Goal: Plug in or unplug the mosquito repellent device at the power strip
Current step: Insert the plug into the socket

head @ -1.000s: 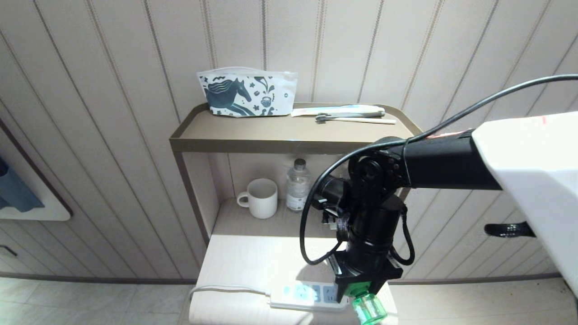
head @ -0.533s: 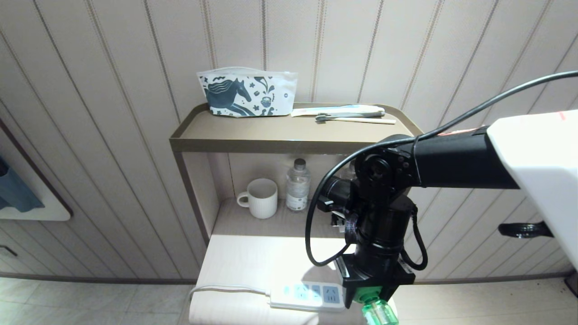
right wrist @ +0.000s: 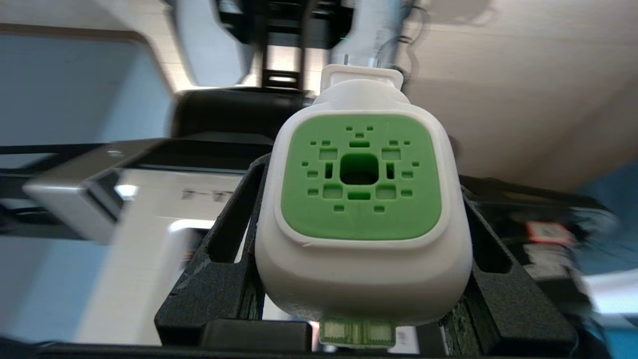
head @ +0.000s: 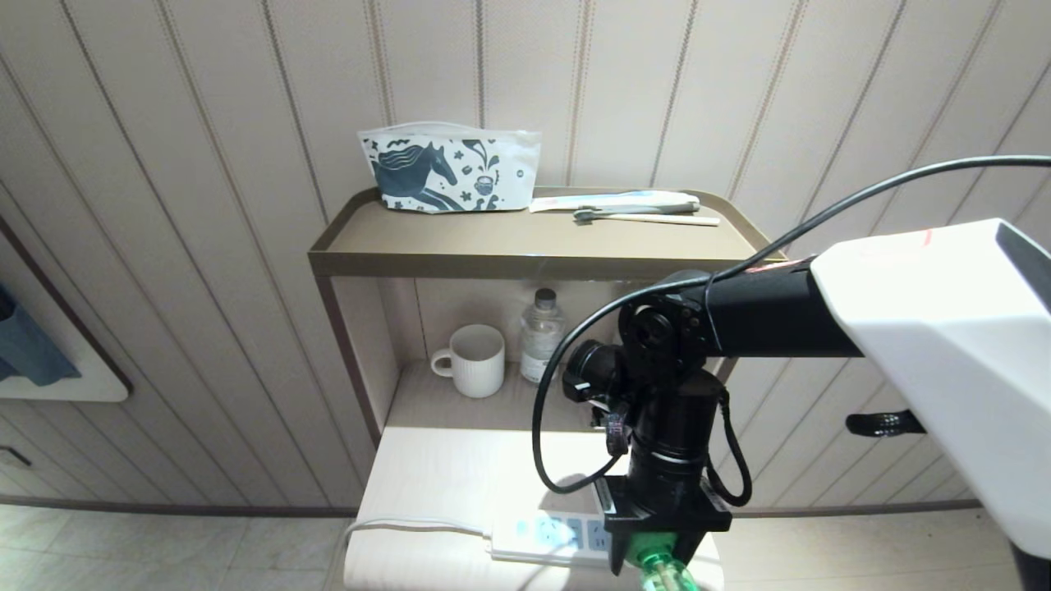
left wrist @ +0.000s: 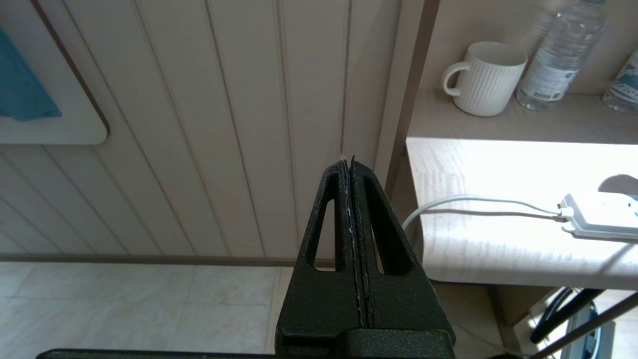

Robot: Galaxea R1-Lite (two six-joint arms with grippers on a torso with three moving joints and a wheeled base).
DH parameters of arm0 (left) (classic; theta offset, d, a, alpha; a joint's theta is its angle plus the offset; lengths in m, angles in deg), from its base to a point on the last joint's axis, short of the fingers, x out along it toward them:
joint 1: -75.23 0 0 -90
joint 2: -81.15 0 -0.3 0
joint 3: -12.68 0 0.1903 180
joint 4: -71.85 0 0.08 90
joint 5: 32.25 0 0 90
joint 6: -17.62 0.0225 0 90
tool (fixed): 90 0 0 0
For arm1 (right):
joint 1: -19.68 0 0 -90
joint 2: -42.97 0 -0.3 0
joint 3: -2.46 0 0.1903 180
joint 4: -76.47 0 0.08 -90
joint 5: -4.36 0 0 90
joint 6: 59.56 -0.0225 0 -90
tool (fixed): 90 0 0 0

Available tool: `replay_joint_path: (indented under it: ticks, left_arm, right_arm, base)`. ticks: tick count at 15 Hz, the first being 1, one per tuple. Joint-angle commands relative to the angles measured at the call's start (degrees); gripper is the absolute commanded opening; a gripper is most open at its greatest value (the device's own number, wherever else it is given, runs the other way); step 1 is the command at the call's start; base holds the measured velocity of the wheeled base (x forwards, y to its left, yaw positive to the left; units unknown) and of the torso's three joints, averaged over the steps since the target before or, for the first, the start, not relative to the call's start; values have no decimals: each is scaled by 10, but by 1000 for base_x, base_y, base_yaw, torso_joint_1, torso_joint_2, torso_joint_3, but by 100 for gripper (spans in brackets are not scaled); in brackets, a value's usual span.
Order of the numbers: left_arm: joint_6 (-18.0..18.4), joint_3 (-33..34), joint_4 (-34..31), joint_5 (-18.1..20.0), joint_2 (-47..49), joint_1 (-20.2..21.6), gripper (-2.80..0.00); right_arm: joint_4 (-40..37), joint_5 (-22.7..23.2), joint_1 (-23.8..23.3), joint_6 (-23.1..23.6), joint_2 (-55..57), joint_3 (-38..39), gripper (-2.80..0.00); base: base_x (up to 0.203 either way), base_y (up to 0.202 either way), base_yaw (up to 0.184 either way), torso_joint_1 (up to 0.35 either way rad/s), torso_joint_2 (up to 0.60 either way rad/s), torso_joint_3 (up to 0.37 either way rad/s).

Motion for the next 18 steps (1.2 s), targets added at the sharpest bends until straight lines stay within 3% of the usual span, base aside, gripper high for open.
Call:
replay_joint_path:
  ticks: [1, 18]
  left_arm:
    - [0, 0, 0, 0, 0, 0, -280]
    - [0, 0, 0, 0, 0, 0, -280]
  right_arm:
    - [8, 4, 4, -6, 11, -12, -280]
    - [39, 5, 0, 12, 55, -13, -280]
  base:
    - [0, 0, 0, 0, 0, 0]
    - [0, 0, 0, 0, 0, 0]
